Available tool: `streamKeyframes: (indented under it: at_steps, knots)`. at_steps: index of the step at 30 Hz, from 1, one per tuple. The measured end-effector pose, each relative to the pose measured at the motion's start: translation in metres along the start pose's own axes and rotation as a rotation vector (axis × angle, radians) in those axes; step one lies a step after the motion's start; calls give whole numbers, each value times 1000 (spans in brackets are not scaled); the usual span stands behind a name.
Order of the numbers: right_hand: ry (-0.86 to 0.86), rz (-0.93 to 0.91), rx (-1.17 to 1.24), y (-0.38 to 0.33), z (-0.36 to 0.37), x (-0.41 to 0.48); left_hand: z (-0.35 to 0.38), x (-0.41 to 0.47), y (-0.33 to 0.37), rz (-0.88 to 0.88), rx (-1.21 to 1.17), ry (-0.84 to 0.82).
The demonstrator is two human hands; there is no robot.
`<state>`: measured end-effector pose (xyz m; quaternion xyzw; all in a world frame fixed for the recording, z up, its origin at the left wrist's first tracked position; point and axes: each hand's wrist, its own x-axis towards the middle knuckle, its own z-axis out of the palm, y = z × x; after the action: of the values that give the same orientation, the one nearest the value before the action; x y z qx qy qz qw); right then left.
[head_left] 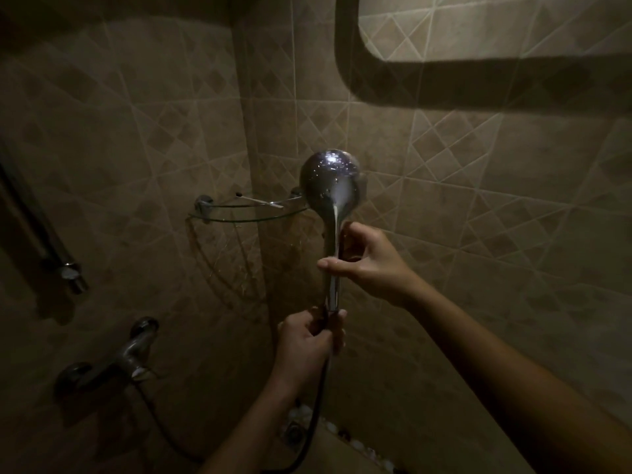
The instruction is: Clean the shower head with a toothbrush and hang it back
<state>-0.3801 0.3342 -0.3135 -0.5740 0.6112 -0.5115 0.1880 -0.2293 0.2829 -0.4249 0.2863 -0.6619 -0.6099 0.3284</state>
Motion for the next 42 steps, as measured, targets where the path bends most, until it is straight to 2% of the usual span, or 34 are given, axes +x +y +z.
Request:
streamKeyframes:
  at_steps: [3, 7, 11, 15, 17, 19, 21, 25, 27, 32, 38, 40, 42]
  knots:
    - [21, 17, -11, 1, 0, -1, 0, 0, -1, 20, 1, -12]
    - [-108, 77, 147, -1, -8, -7, -3, -1, -1, 46, 30, -26]
    - [-37, 81, 3, -3, -6, -7, 1, -3, -5, 71, 75, -1]
    - [-14, 58, -41, -1, -2, -11, 0, -2, -7, 66, 79, 3]
    - [-80, 70, 40, -2, -6, -13, -1, -3, -8, 73, 66, -15]
    - [-154, 131, 238, -1, -12, -16, -2, -2, -5, 84, 61, -12]
    - [-149, 159, 307, 1, -14, -15, -1, -1, -6, 78, 70, -15]
    - [20, 120, 62, 2, -9, -13, -1, 3, -22, 17, 14, 61]
    - [27, 114, -8, 2, -8, -12, 0, 6, -28, -10, -32, 68]
    - [-134, 216, 335, 2, -15, -16, 2, 8, -27, -54, -87, 83]
    - [-15, -15, -39, 1, -9, -13, 10, 0, -11, -158, -115, 46]
    - [-40, -38, -24, -1, -8, -11, 12, 1, -11, -179, -148, 45]
    - [-105, -5, 110, -3, -11, -11, 11, 2, -8, -214, -142, 45]
